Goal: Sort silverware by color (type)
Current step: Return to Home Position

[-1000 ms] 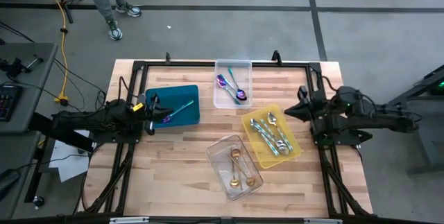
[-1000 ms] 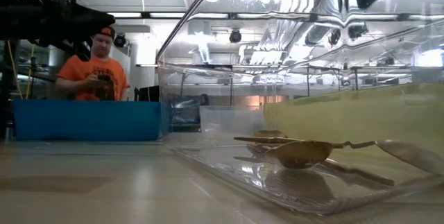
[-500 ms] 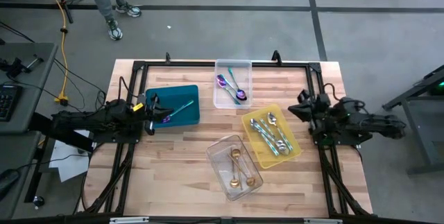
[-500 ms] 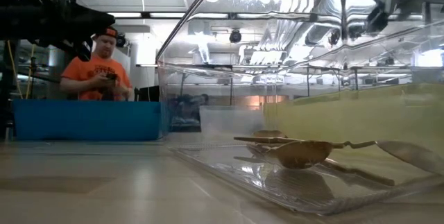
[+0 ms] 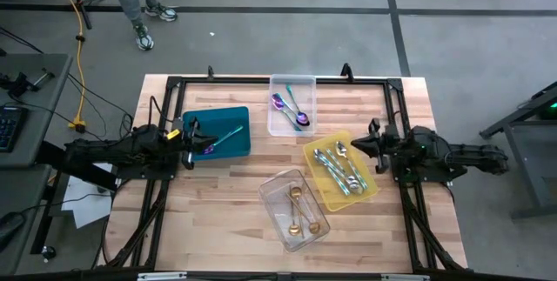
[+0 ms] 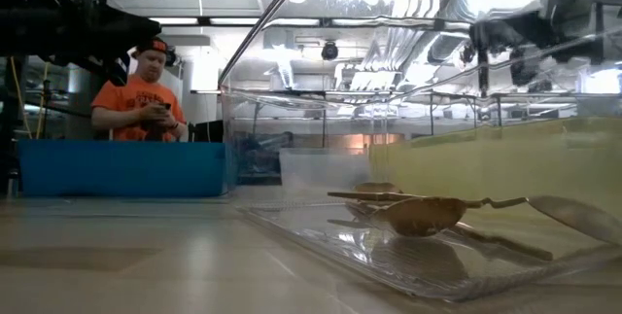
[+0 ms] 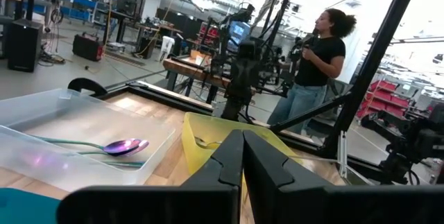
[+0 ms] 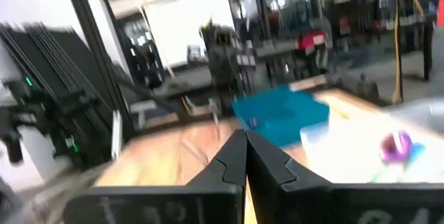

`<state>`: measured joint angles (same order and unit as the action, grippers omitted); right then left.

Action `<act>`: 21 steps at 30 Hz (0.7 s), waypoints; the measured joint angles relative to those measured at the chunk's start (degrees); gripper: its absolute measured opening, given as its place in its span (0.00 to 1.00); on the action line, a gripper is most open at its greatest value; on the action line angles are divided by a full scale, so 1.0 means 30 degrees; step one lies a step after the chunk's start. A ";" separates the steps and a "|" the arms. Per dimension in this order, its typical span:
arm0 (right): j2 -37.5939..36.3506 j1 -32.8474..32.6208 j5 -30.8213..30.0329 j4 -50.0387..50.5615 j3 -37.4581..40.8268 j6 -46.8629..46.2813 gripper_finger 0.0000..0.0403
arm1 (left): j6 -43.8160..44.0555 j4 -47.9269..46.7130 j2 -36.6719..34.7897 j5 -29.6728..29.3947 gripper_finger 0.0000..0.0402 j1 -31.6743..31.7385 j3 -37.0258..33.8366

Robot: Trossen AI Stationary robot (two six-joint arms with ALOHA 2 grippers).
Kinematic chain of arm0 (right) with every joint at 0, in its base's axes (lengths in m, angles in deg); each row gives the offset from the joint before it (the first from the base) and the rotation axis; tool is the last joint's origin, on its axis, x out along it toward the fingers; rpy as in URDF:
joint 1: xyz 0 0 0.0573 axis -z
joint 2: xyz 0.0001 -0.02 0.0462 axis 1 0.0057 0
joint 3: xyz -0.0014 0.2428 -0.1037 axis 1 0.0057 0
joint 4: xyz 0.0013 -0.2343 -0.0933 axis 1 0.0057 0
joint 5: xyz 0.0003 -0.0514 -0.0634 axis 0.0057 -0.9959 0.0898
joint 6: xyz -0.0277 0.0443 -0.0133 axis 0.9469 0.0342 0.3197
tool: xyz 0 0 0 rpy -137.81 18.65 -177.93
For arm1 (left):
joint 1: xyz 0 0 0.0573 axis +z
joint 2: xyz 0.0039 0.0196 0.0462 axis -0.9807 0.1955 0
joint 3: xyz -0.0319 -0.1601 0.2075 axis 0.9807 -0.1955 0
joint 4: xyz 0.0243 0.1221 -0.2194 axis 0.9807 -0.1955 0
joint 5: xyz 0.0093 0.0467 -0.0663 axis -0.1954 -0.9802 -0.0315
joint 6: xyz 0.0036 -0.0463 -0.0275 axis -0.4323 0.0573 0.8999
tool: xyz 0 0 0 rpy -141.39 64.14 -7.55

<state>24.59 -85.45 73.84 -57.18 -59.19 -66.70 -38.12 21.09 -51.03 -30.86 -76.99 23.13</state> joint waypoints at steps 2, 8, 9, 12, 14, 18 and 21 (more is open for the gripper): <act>0.0000 0.0000 0.0000 0.1177 0.0000 0.0000 0.00 | -0.0003 0.0000 0.0000 -0.0007 0.01 0.0000 0.0000; 0.0154 0.0000 -0.0087 0.2363 -0.0029 0.0007 0.00 | -0.0006 0.0000 0.0000 -0.0029 0.01 0.0000 0.0000; 0.0146 0.0000 -0.0094 0.2393 -0.0036 0.0007 0.00 | -0.0006 0.0000 0.0000 -0.0044 0.01 0.0000 0.0000; 0.0028 -0.0044 -0.0160 0.2337 -0.0018 0.0007 0.00 | -0.0006 -0.0142 -0.0100 -0.0055 0.01 -0.0031 0.0000; -0.0303 -0.0044 -0.0162 0.2321 -0.0015 0.0007 0.00 | -0.0006 -0.0220 -0.0184 -0.0044 0.01 -0.0183 -0.0022; -0.0474 -0.0051 -0.0160 0.2226 -0.0007 0.0007 0.00 | 0.0001 -0.0355 -0.0193 -0.0051 0.01 -0.0546 -0.0018; -0.0474 -0.0051 -0.0160 0.2278 -0.0007 0.0007 0.00 | -0.0006 -0.1092 -0.0189 -0.0044 0.01 -0.0729 -0.0022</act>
<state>23.17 -85.60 73.36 -50.35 -59.21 -66.68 -38.14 17.82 -51.59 -30.99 -79.18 23.06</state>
